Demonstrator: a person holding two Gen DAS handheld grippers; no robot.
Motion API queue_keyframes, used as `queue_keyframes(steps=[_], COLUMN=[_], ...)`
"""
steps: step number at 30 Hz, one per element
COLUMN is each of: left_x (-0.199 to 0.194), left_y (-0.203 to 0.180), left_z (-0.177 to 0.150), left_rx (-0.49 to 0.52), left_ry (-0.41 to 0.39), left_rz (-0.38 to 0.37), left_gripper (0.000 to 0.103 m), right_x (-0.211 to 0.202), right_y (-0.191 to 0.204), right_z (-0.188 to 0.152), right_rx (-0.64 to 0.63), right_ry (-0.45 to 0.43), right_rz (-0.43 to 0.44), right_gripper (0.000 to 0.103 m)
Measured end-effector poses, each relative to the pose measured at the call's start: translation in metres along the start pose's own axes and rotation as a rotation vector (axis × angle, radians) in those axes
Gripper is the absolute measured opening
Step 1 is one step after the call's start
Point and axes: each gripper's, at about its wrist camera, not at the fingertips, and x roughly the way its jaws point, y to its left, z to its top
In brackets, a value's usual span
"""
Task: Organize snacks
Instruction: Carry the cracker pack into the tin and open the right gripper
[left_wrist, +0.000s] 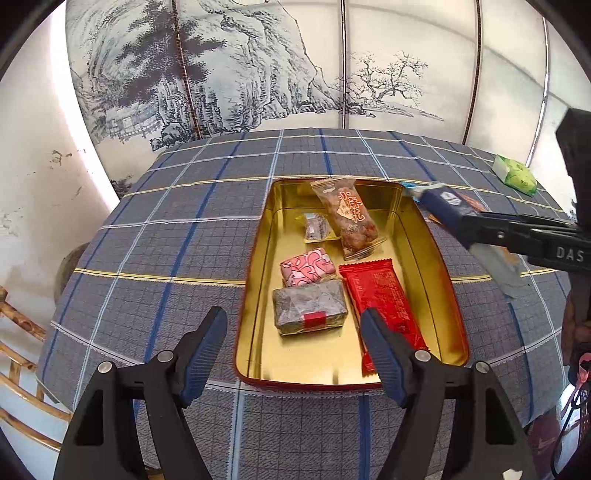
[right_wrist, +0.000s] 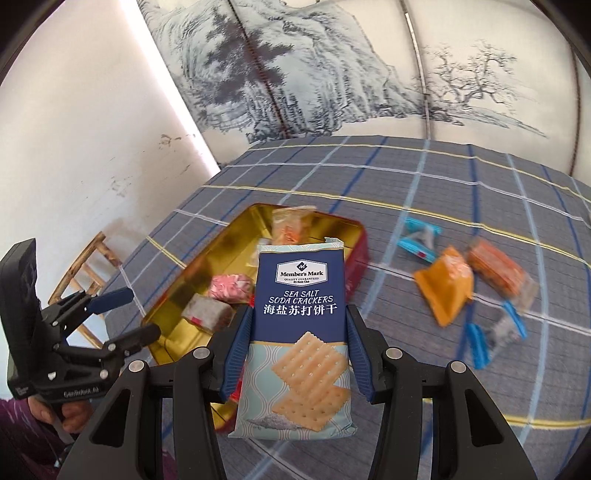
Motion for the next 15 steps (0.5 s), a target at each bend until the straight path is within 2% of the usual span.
queue_keyframes(steps=[9,15], left_x=[0.001,0.003], left_y=[0.010,0.014], left_z=[-0.003,-0.004], left_rx=[-0.010,-0.014], left_ry=[-0.003,0.001], left_rz=[0.025,0.029], left_gripper=[0.076,0.077], right_x=[0.050,0.067], right_y=[0.015,0.018], right_z=[0.019,0.022], right_rx=[-0.017,-0.023], right_ry=[0.062,0.086], right_rz=[0.021,0.021], right_gripper=[0.050,0.050])
